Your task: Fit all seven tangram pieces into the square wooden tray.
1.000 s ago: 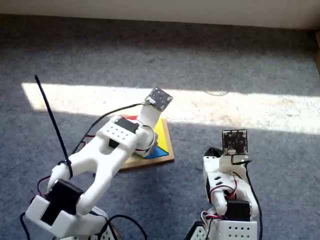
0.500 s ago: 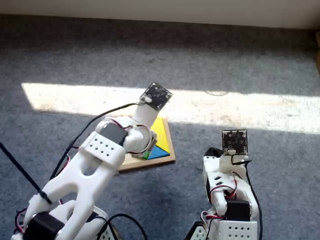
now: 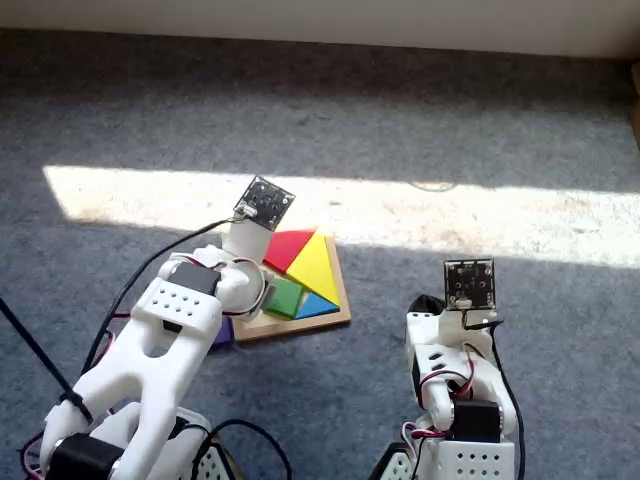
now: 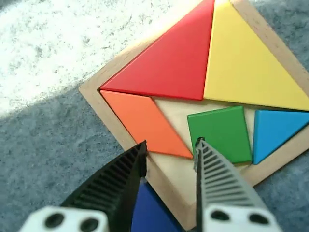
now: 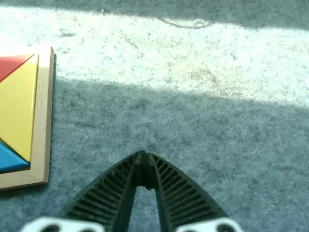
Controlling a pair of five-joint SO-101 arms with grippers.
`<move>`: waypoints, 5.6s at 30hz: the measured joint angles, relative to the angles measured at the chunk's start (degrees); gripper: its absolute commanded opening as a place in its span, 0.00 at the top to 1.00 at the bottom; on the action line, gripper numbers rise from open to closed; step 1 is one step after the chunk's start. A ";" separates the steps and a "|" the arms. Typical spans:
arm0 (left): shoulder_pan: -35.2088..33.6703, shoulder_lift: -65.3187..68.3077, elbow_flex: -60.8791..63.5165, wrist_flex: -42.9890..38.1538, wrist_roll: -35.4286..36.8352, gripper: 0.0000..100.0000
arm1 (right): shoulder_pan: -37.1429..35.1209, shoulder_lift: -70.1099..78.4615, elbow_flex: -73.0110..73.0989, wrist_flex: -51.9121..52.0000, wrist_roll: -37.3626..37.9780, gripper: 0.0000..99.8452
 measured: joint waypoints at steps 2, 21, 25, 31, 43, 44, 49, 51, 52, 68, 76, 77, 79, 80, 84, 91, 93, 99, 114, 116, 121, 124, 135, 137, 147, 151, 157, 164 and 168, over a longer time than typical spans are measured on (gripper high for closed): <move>-0.09 0.18 0.00 -0.53 -0.18 0.82 | 0.00 0.00 0.00 0.00 0.00 0.99; 8.09 18.20 -10.99 -0.62 1.76 0.82 | 0.00 0.00 0.00 0.00 0.00 0.99; 9.76 18.29 -13.10 1.67 2.02 0.82 | 0.00 0.00 0.00 0.00 0.00 0.99; 3.52 10.90 -14.42 6.59 2.02 0.82 | 0.00 0.00 0.00 0.00 0.00 0.99; 1.67 13.01 -8.97 3.25 0.62 0.82 | 0.00 0.00 0.00 0.00 0.00 0.99; 1.76 13.71 -8.97 3.25 0.62 0.82 | 0.00 0.00 0.00 0.00 0.00 0.99; 2.11 12.31 -10.02 5.01 0.26 0.82 | 0.00 0.00 0.00 0.00 0.00 0.99; 0.70 8.97 -11.69 8.26 0.26 0.82 | 0.00 0.00 0.00 0.00 0.00 0.99; -0.44 7.12 -12.48 10.11 0.18 0.82 | 0.00 0.00 0.00 0.00 0.00 0.99; -19.96 3.16 -8.62 20.40 -19.34 0.73 | 0.00 0.00 0.00 0.00 0.00 0.99; -19.96 14.33 -8.44 12.92 -19.60 0.80 | 0.00 0.00 0.00 0.00 0.00 0.99; -19.96 15.30 -8.44 12.22 -19.69 0.81 | 0.00 0.00 0.00 0.00 0.00 0.99; -19.96 18.02 -9.76 12.04 -19.78 0.83 | 0.00 0.00 0.00 0.00 0.00 0.99; -19.96 19.25 -10.90 12.22 -19.78 0.84 | 0.00 0.00 0.00 0.00 0.00 0.99; -19.96 24.35 -14.86 12.04 -19.87 0.85 | 0.00 0.00 0.00 0.00 0.00 0.99; -20.04 29.80 -19.96 14.24 -20.04 0.85 | 0.00 0.00 0.00 0.00 0.00 0.99; -20.04 30.68 -21.10 15.38 -20.04 0.87 | 0.00 0.00 0.00 0.00 0.00 0.99; -19.96 30.15 -21.36 15.56 -20.04 0.93 | 0.00 0.00 0.00 -0.09 0.00 0.99; -15.65 13.45 -21.36 21.80 -27.08 0.92 | 0.00 0.00 0.00 -0.18 0.00 0.99; -13.80 13.36 -21.36 21.89 -31.65 0.92 | 0.00 0.00 0.00 -0.18 0.00 0.99; -9.93 13.36 -21.36 20.13 -39.91 0.92 | 0.00 0.00 0.00 -0.18 0.00 0.99; -8.09 13.36 -21.36 17.93 -44.84 0.92 | 0.00 0.00 0.00 -0.18 0.00 0.99; -0.26 13.36 -21.36 10.37 -54.68 0.92 | 0.00 0.00 0.00 -0.18 0.00 0.99; 0.79 14.59 -21.36 9.58 -54.68 0.89 | 0.00 0.00 0.00 -0.18 0.00 0.99; 1.76 24.53 -26.90 8.62 -47.74 0.72 | 0.00 0.00 0.00 -0.18 0.00 0.99; 1.76 24.62 -27.60 8.62 -46.95 0.72 | 0.00 0.00 0.00 -0.18 0.00 0.99; -1.14 22.51 -27.60 12.57 -46.59 0.72 | 0.00 0.00 0.00 -0.18 0.00 0.99; -6.42 15.74 -19.87 12.31 -42.99 0.75 | 0.00 0.00 0.00 -0.18 0.00 0.99; -7.74 15.47 -13.10 5.19 -37.10 0.75 | 0.00 0.00 0.00 -0.18 0.00 0.99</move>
